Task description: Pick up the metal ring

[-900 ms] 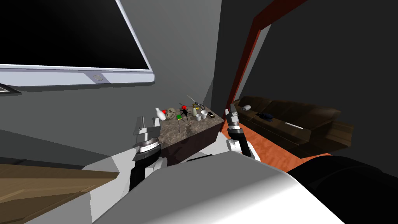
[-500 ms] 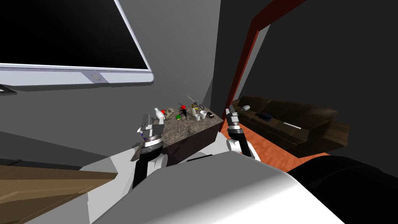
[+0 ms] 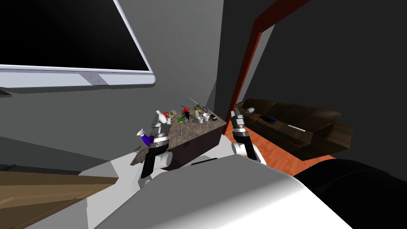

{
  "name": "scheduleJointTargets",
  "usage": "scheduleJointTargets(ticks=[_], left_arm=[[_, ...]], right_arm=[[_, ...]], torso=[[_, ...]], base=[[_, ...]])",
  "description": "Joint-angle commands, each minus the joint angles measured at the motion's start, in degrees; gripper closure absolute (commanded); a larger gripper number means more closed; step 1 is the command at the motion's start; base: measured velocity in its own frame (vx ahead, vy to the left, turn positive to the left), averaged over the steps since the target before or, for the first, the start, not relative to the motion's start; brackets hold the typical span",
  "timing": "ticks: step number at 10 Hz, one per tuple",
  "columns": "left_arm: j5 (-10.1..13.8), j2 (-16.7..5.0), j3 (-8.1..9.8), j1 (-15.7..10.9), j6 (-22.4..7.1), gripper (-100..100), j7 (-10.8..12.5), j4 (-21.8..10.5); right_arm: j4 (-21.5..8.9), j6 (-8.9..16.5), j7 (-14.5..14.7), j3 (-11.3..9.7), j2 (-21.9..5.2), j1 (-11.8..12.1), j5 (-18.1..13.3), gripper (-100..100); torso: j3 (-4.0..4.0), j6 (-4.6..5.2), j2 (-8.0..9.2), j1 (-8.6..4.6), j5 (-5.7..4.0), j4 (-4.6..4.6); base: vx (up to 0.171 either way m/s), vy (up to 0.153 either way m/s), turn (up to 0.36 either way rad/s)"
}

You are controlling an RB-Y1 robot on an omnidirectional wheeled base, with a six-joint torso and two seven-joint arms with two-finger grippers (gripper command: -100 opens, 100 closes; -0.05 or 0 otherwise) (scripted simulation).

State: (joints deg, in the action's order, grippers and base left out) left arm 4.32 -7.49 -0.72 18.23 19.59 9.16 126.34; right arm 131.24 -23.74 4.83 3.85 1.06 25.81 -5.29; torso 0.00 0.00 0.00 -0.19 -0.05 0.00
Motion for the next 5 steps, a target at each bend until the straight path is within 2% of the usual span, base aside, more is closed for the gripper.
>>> scheduleJointTargets(ticks=[1, 2, 3, 4, 5], left_arm=[[0.5, -0.3, 0.12, -2.9, -2.9, -100, 0.2, -2.7], [0.5, -0.3, 0.12, -4.2, -2.9, -100, 0.2, -2.7], [1.1, -0.7, 0.44, -6.4, -5.2, -100, 0.7, -4.9], [1.1, -0.7, 0.44, -7.3, -5.2, -100, 0.7, -4.9], [1.7, -1.0, 0.76, -9.3, -7.4, -100, 1.2, -7.3]], right_arm=[[0.0, 0.0, 0.0, 0.0, 0.0, 0.0, 0.0, 0], [0.0, 0.0, 0.0, 0.0, 0.0, 0.0, 0.0, 0], [0.0, 0.0, 0.0, 0.0, 0.0, 0.0, 0.0, 0], [0.0, 0.0, 0.0, 0.0, 0.0, 0.0, 0.0, 0], [0.0, 0.0, 0.0, 0.0, 0.0, 0.0, 0.0, 0]], torso=[[0.0, 0.0, 0.0, 0.0, 0.0, 0.0], [-0.03, 0.01, -0.04, 0.0, 0.0, -0.01], [-0.02, 0.0, -0.04, 0.04, 0.01, -0.01], [-0.02, 0.0, -0.02, 0.01, 0.01, -0.01], [0.0, 0.0, 0.0, 0.03, 0.01, 0.0]], base=[[0.004, -0.048, -0.01], [0.001, -0.038, -0.007], [-0.006, -0.049, -0.013], [-0.01, -0.041, -0.003], [-0.012, -0.047, -0.012]])
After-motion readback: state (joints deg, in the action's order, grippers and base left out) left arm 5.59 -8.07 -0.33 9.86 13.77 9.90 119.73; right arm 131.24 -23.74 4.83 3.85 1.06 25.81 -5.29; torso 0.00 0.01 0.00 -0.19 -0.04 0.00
